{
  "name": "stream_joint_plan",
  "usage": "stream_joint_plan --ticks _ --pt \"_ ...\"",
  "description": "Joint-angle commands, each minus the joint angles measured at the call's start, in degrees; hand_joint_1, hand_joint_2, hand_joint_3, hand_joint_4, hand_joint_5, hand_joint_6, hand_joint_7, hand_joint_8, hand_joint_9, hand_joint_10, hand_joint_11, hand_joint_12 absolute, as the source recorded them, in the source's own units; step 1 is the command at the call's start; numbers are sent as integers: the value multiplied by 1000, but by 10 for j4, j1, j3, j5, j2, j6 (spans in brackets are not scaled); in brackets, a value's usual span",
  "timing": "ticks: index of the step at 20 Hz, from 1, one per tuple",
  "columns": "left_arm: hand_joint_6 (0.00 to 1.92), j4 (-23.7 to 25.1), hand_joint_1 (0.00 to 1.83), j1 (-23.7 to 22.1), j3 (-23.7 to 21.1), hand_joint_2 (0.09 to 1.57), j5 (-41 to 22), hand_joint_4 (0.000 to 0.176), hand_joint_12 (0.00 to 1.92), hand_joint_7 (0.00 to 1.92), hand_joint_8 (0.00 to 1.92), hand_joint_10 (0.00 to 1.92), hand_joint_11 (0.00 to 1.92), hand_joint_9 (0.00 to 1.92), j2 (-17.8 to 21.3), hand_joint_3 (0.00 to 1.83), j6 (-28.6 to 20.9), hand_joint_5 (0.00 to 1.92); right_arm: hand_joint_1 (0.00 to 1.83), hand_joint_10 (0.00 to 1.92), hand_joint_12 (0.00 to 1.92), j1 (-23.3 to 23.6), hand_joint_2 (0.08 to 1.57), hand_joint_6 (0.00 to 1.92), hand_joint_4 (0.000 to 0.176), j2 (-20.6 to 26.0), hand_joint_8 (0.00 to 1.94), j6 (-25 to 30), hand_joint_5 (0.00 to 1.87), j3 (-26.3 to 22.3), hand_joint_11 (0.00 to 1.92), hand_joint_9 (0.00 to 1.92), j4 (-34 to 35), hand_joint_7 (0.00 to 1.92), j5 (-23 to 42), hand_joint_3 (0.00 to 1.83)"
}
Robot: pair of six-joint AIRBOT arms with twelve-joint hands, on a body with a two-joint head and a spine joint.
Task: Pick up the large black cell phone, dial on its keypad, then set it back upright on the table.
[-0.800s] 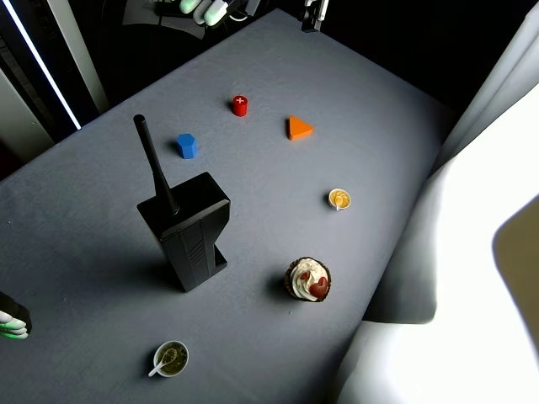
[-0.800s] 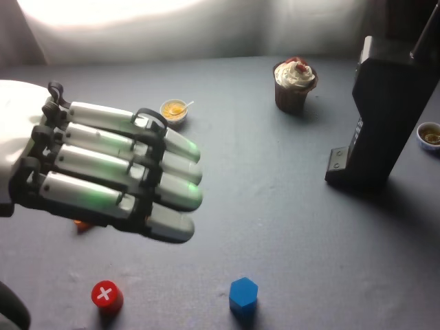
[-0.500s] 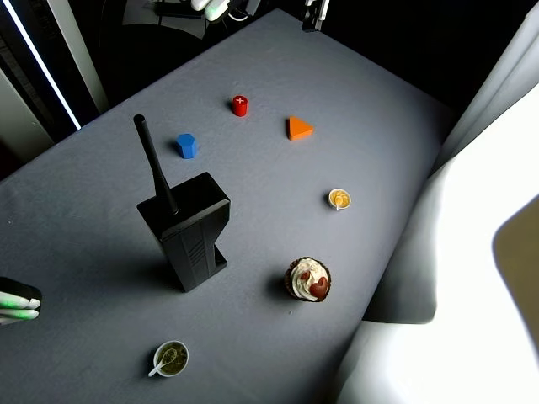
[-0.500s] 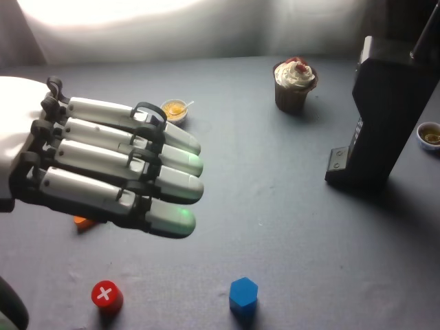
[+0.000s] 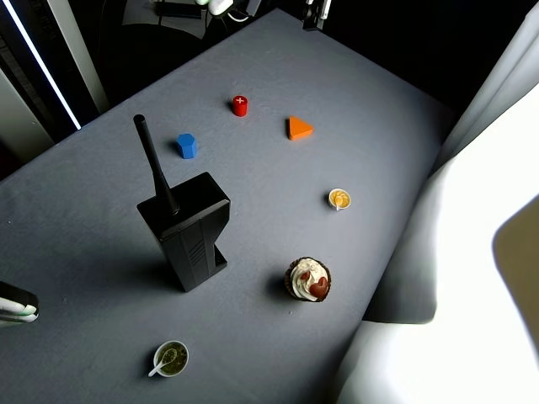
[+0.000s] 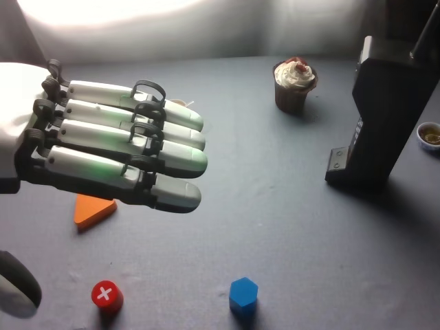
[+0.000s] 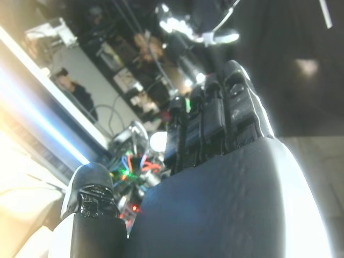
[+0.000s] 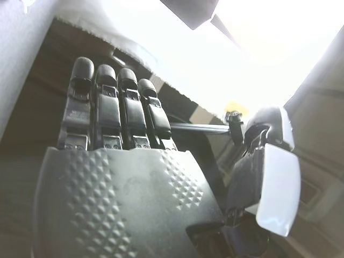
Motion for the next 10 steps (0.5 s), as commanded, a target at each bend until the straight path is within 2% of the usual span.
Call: stream_joint_plan --ticks 1,5,10 --pt "5 -58 10 -15 -5 1213 -33 11 297 116 4 6 0 103 1 1 -3 183 392 2 536 5 854 4 0 2 3 6 78 3 0 126 6 110 72 0" --pt "0 -58 0 -13 -9 1220 -27 8 249 95 0 3 0 82 2 1 -12 175 456 2 523 14 874 4 0 -3 3 7 65 20 0 108 8 85 72 3" --pt "2 -58 0 -13 -19 1231 -4 10 250 98 1 2 0 86 3 1 2 166 523 1 378 71 919 0 0 -41 1 6 8 59 0 56 10 24 71 9"
